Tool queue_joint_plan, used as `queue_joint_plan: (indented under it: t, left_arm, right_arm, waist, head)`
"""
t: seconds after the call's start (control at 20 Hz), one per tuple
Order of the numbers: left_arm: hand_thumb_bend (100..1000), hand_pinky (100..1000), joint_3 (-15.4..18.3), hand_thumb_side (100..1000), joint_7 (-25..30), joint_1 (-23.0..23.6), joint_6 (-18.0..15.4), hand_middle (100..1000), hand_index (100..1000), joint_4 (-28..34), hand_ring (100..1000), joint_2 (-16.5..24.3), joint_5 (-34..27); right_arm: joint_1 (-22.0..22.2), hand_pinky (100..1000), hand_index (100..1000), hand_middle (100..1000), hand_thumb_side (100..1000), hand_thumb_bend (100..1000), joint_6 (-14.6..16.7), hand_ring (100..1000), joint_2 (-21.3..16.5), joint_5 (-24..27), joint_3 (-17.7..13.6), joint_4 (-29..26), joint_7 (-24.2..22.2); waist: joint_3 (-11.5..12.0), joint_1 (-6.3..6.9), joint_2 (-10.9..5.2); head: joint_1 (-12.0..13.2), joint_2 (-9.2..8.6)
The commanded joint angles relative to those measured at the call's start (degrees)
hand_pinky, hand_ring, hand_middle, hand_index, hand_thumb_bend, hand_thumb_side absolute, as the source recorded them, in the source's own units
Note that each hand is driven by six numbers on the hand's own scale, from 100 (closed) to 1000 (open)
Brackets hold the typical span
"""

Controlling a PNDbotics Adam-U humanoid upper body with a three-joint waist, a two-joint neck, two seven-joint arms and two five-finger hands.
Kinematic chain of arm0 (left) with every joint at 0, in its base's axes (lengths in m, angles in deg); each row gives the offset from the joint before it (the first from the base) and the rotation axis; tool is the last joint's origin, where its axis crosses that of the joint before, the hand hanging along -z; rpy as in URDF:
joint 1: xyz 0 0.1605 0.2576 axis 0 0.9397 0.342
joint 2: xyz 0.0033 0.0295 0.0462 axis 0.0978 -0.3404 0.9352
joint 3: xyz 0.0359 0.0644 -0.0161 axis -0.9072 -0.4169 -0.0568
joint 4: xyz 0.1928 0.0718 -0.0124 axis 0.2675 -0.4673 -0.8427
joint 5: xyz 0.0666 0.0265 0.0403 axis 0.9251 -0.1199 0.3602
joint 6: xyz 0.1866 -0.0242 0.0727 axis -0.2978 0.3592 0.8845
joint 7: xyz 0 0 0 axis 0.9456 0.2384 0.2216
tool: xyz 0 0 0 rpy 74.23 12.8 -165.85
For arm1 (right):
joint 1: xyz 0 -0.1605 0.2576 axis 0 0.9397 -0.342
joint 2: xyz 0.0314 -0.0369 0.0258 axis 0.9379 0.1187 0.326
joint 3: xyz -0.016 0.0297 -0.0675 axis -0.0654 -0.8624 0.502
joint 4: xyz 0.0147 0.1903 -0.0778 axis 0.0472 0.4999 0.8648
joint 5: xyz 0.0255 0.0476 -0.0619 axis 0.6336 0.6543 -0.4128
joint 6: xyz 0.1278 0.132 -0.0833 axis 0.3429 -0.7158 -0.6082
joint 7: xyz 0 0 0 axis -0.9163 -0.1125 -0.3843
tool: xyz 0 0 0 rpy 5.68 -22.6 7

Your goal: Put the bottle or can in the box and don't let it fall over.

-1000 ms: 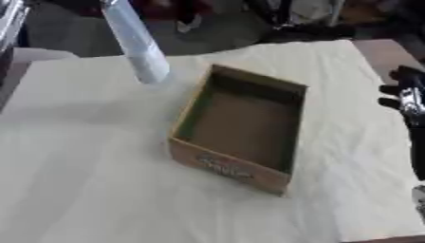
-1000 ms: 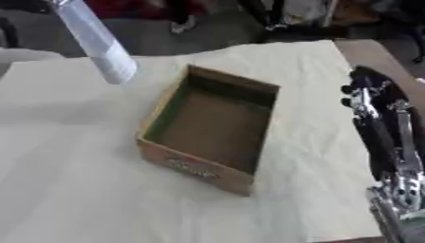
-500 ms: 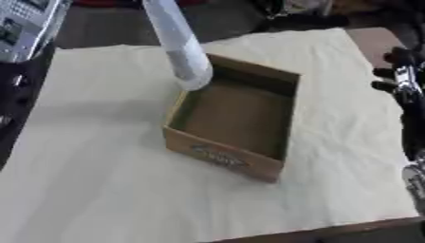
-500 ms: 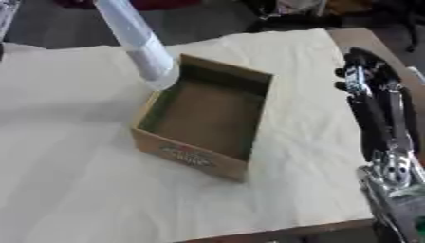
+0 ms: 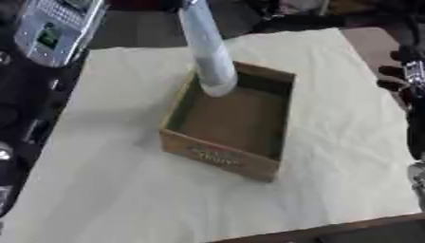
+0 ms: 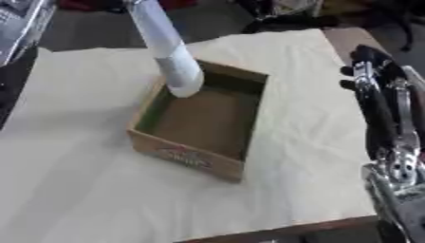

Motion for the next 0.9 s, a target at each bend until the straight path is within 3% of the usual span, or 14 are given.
queue_joint_plan:
  t: [0.05,0.25,0.35,0.4,0.45,0.55,0.6,0.65,0.7,0.75,0.8,0.85,0.9]
  left_arm:
    - [100,100,-0.4,100,-1.0,-0.1,-0.7,100,141,-0.3,100,-0.6,2.6]
    - [100,100,-0.7,100,-3.7,0.8,-1.6,109,162,-2.1,100,-1.8,6.0]
    - [100,100,-0.5,100,-5.3,1.5,-2.0,167,190,-2.5,100,-2.7,7.7]
    - [100,100,-0.2,100,-6.1,1.7,-2.2,234,278,-2.6,100,-3.0,8.5]
    - [126,176,-0.1,100,-7.0,1.9,-2.3,301,370,-2.8,100,-3.2,9.4]
    - [203,359,-0.6,100,-8.0,2.2,-2.8,429,507,-3.3,240,-3.4,11.2]
    - [420,684,-1.0,204,-8.0,2.3,-3.2,667,739,-3.5,526,-3.5,12.0]
    - [469,820,-1.4,295,-7.5,2.4,-3.9,709,777,-3.6,638,-3.4,12.8]
    - [575,902,-1.6,508,-6.9,2.5,-4.5,775,850,-3.6,706,-3.3,13.7]
    - [582,915,-1.7,526,-6.2,2.5,-5.1,780,854,-3.6,715,-3.2,14.5]
    - [598,980,-1.7,635,-5.5,2.5,-5.6,798,860,-3.6,758,-2.9,15.3]
    - [599,991,-1.7,689,-4.7,2.5,-5.9,805,864,-3.7,769,-2.7,16.1]
    - [646,1000,-1.5,820,-3.9,2.6,-6.0,814,866,-3.9,789,-2.5,17.0]
  right_arm:
    - [-0.8,724,804,773,671,100,-0.8,746,-0.7,0.4,-0.1,-0.7,0.2]
    - [-0.6,722,803,773,678,100,-2.0,745,-0.3,0.4,0.1,-0.7,0.3]
    - [-0.8,722,803,773,679,100,-2.4,745,-0.1,0.5,0.2,-0.7,0.4]
    - [-0.8,722,802,773,681,100,-2.5,745,-0.1,0.5,0.2,-0.7,0.4]
    - [-0.8,722,802,773,682,100,-2.7,745,0.0,0.6,0.3,-0.7,0.4]
    - [-0.7,722,802,772,683,100,-2.9,745,0.1,0.6,0.3,-0.7,0.5]
    - [-0.8,722,802,773,684,100,-3.0,745,0.1,0.7,0.3,-0.7,0.6]
    - [-0.7,722,802,772,678,100,-3.1,745,0.1,0.7,0.4,-0.7,0.6]
    - [-0.7,722,802,773,684,100,-3.1,745,0.1,0.7,0.4,-0.7,0.6]
    - [-0.6,722,802,773,684,100,-3.2,745,0.1,0.7,0.4,-0.7,0.6]
    - [-0.5,721,802,773,685,100,-3.2,745,0.1,0.7,0.4,-0.7,0.6]
    - [-0.5,721,802,773,685,100,-3.2,745,0.1,0.7,0.4,-0.7,0.6]
    - [-0.4,721,801,773,684,100,-3.2,745,0.1,0.6,0.3,-0.7,0.7]
  waist:
    - [-0.3,-0.17,-0.8]
    - [-0.5,0.0,-0.53]
    - [-0.6,0.01,-0.43]
    - [-0.6,0.01,-0.39]
    - [-0.5,0.02,-0.36]
    - [-0.4,0.05,-0.28]
    - [-0.4,0.06,-0.24]
    - [-0.4,0.06,-0.23]
    - [-0.4,0.06,-0.23]
    - [-0.4,0.05,-0.25]
    - [-0.4,0.06,-0.29]
    - [-0.3,0.06,-0.35]
    - [-0.3,0.06,-0.42]
  head:
    - [0.6,-0.86]
    - [0.9,-1.21]
    - [1.0,-1.17]
    - [1.0,-1.03]
    - [1.0,-0.95]
    - [1.1,-0.99]
    - [1.2,-1.05]
    - [1.2,-1.05]
    - [1.3,-0.99]
    - [1.3,-0.93]
    - [1.3,-0.85]
    - [1.3,-0.79]
    - [1.2,-0.72]
